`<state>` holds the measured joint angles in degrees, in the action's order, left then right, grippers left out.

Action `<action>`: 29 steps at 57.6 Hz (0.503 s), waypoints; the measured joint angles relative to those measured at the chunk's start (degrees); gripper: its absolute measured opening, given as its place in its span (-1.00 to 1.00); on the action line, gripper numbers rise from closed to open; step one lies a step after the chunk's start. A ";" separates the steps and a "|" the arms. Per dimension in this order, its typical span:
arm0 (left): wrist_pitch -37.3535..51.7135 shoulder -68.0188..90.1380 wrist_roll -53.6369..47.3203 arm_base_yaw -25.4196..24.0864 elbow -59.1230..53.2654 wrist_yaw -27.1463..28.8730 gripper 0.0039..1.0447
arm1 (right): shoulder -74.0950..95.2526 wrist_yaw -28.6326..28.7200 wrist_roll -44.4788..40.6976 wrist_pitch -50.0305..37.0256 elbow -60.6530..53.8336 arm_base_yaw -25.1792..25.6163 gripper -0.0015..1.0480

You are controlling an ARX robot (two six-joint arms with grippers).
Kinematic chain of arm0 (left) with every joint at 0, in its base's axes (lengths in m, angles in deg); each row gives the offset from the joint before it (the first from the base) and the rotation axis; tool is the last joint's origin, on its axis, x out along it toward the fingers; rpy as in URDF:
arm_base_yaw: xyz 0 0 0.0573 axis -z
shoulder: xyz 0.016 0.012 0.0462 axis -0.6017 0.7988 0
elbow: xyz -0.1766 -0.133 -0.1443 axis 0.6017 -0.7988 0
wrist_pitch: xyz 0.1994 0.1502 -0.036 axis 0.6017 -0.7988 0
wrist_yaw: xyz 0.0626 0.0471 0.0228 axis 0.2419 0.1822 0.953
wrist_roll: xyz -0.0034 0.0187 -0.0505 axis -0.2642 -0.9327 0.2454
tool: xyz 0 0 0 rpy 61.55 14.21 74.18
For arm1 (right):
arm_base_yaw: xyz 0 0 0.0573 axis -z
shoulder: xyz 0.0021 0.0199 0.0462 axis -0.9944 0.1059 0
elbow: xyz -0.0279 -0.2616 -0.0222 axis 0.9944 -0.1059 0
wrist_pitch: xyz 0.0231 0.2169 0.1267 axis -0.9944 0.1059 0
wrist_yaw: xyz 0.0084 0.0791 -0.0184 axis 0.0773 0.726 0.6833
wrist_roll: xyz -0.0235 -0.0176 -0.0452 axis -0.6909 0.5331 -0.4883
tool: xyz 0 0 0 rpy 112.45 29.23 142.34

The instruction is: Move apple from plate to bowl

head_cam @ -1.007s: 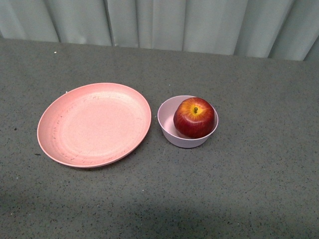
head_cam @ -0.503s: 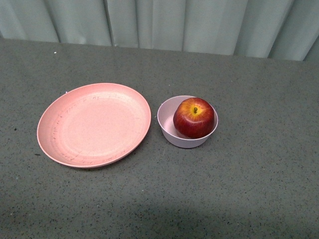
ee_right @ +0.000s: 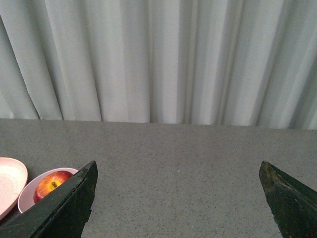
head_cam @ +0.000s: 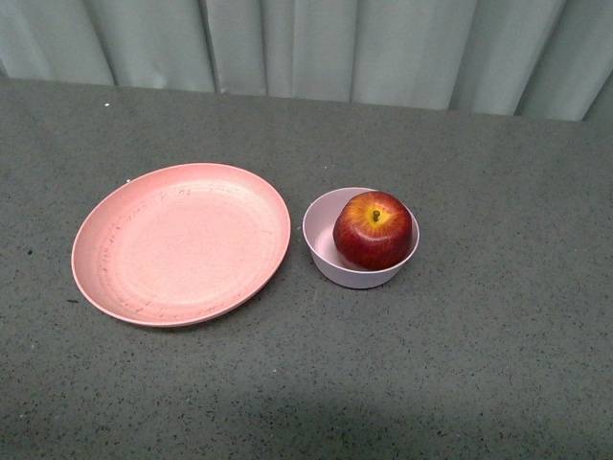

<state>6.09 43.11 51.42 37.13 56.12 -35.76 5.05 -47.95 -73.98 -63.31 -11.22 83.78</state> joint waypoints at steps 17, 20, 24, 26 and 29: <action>-0.22 -0.15 -0.22 0.00 0.00 0.00 0.21 | 0.00 0.00 0.00 0.00 0.00 0.00 0.82; -3.89 -2.89 -0.24 0.00 0.00 0.07 0.04 | 0.00 0.00 0.00 0.00 0.00 0.00 0.82; -9.68 -7.96 -0.22 0.00 0.00 -0.11 -0.20 | 0.00 -0.02 0.00 0.00 0.00 0.00 0.82; -9.94 -9.07 -0.22 0.00 0.00 -0.11 -0.30 | 0.00 -0.02 0.00 0.00 0.00 0.00 0.82; -10.16 -9.60 -0.22 0.00 0.00 -0.11 -0.48 | 0.00 0.00 0.00 0.00 0.00 0.00 0.82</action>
<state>-4.07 33.51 51.20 37.13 56.12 -35.86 5.05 -47.95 -73.98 -63.31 -11.22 83.78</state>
